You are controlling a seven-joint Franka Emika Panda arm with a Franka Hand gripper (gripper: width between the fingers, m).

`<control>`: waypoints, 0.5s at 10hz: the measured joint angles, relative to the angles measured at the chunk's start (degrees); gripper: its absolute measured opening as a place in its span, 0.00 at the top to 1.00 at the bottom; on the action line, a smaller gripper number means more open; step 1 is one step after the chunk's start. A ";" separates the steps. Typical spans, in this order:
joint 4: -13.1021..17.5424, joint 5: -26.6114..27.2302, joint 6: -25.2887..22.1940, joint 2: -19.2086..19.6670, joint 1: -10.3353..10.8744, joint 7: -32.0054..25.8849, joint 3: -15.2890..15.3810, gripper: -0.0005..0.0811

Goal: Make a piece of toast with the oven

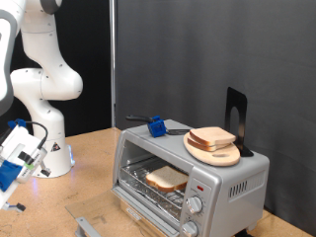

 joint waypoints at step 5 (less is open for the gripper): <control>6.16 -0.94 -19.83 3.78 -2.99 2.97 -1.40 0.16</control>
